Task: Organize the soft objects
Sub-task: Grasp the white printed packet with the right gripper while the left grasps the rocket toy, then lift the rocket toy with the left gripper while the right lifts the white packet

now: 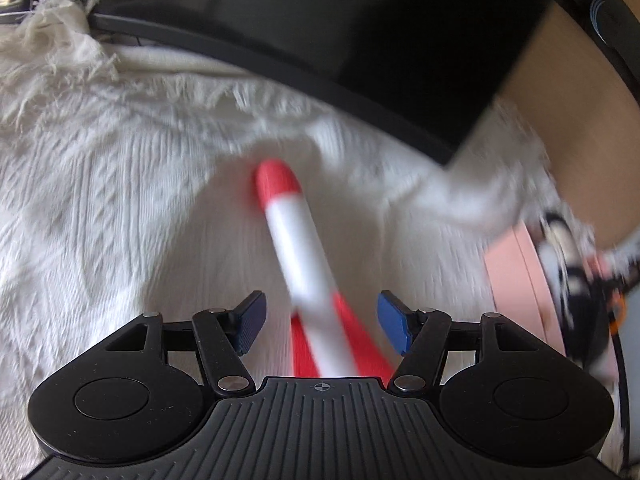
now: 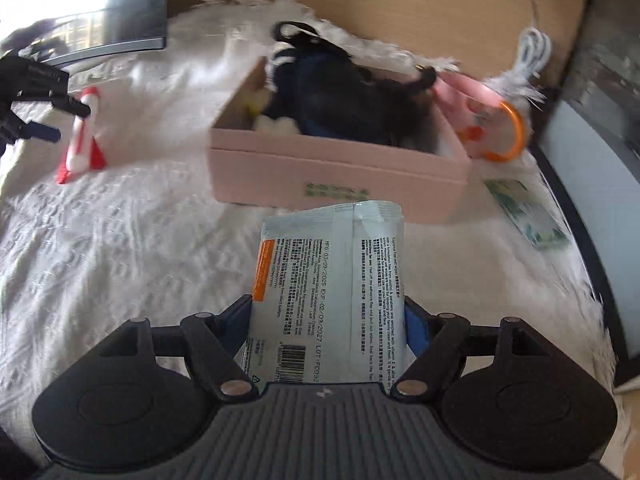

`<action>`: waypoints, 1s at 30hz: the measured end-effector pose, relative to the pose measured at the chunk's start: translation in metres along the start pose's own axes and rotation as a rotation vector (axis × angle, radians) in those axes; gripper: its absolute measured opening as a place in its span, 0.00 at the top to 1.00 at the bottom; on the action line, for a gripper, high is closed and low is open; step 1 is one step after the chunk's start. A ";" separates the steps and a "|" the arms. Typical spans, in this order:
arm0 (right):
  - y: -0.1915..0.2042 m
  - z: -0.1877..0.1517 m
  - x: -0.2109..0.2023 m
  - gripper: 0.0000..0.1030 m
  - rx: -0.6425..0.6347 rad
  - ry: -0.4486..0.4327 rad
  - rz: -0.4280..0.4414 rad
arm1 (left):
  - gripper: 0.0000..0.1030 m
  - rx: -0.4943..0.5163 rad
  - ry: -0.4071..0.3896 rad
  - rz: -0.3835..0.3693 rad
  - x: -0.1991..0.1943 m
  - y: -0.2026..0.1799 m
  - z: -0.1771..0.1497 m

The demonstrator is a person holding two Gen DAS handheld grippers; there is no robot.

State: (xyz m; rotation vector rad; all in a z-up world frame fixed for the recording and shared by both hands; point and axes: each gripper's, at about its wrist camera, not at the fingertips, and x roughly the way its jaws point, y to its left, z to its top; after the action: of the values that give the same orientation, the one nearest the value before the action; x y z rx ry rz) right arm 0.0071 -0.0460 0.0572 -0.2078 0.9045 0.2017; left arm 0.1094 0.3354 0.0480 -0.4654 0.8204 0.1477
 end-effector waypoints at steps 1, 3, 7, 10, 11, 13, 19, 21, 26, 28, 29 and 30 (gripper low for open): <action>-0.005 -0.003 0.000 0.26 0.013 0.000 -0.010 | 0.35 -0.002 -0.009 0.009 0.005 -0.001 0.005; -0.005 -0.008 0.003 0.26 0.022 0.001 -0.016 | 0.35 -0.003 -0.012 0.025 0.016 -0.005 0.014; -0.009 -0.016 0.011 0.26 0.018 0.016 -0.033 | 0.38 -0.011 0.010 0.043 0.036 -0.009 0.016; -0.013 -0.021 0.012 0.17 0.020 0.003 -0.027 | 0.67 -0.009 0.035 0.030 0.043 -0.011 0.011; -0.017 -0.022 0.012 0.14 0.025 -0.001 -0.017 | 0.69 -0.006 0.041 0.025 0.043 -0.012 0.008; -0.019 -0.024 0.014 0.12 0.028 -0.013 -0.014 | 0.69 -0.002 0.043 0.006 0.035 -0.016 -0.001; -0.033 -0.034 0.017 0.00 0.044 -0.048 0.047 | 0.69 0.056 0.068 -0.071 -0.013 -0.043 -0.059; -0.042 -0.036 0.022 0.00 0.075 -0.040 0.094 | 0.69 0.044 0.101 -0.125 -0.028 -0.055 -0.085; -0.046 -0.047 0.019 0.00 0.018 -0.098 0.147 | 0.69 0.072 0.221 -0.196 -0.047 -0.094 -0.142; -0.045 -0.045 0.019 0.00 0.019 -0.089 0.142 | 0.69 0.125 0.243 -0.193 -0.054 -0.109 -0.152; -0.044 -0.044 0.019 0.00 0.025 -0.083 0.138 | 0.69 0.149 0.248 -0.192 -0.057 -0.115 -0.155; -0.044 -0.044 0.019 0.00 0.030 -0.080 0.134 | 0.69 0.166 0.252 -0.194 -0.060 -0.118 -0.156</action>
State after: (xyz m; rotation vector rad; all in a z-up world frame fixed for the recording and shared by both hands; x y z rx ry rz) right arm -0.0033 -0.0978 0.0201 -0.1101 0.8420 0.3179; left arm -0.0003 0.1624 0.0404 -0.4094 1.0200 -0.1613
